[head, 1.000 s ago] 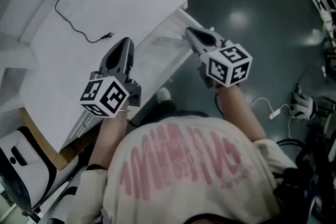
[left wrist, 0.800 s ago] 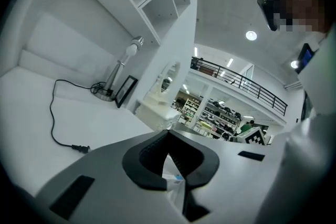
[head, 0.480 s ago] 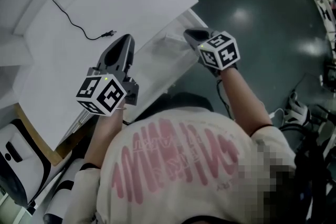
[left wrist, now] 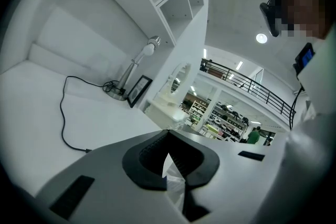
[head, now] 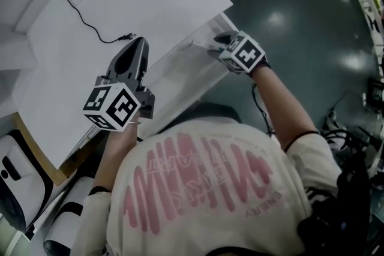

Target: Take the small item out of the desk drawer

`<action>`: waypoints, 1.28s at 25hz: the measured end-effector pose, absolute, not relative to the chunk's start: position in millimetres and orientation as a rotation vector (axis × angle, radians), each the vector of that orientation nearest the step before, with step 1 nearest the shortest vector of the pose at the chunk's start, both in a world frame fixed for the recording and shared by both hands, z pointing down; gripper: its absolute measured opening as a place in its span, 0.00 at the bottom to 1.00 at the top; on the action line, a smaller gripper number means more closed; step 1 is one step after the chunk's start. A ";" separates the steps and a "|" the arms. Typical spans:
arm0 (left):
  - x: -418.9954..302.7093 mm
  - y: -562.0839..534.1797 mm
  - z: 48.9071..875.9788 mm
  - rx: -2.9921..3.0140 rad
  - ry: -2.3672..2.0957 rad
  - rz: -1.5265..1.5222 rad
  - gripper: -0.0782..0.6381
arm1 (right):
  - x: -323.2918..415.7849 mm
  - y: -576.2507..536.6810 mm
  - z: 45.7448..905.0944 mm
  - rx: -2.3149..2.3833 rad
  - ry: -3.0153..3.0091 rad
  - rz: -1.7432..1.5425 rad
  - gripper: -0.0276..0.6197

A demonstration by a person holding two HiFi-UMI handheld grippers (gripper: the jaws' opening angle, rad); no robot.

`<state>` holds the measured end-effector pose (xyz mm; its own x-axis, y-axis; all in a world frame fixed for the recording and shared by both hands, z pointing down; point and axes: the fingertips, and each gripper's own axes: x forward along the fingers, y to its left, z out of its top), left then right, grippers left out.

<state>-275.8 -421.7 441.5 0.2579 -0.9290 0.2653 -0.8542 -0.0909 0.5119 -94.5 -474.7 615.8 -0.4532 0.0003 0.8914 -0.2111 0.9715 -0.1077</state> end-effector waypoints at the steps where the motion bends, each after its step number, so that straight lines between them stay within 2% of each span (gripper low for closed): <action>1: -276.7 -421.1 442.0 1.954 -1.618 -0.165 0.15 | -95.1 -473.6 619.3 0.128 -2.005 0.211 0.36; 7: -282.6 -420.5 445.3 1.936 -1.641 -0.152 0.15 | -97.6 -476.4 637.4 0.111 -1.941 0.145 0.35; 16: -286.7 -418.7 446.8 1.926 -1.659 -0.139 0.15 | -97.8 -474.6 646.9 0.107 -1.916 0.121 0.23; 19: -286.0 -418.3 444.2 1.935 -1.659 -0.141 0.15 | -99.9 -472.1 645.3 0.105 -1.923 0.117 0.22; 32: -269.6 -413.8 419.1 1.994 -1.655 -0.179 0.15 | -102.2 -462.1 575.8 0.228 -2.061 0.126 0.20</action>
<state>-269.6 -413.8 419.1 0.2381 -0.9432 0.2318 -0.8718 -0.1024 0.4790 -102.2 -462.1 575.8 -0.4677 -0.1090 0.8772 -0.2148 0.9766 0.0069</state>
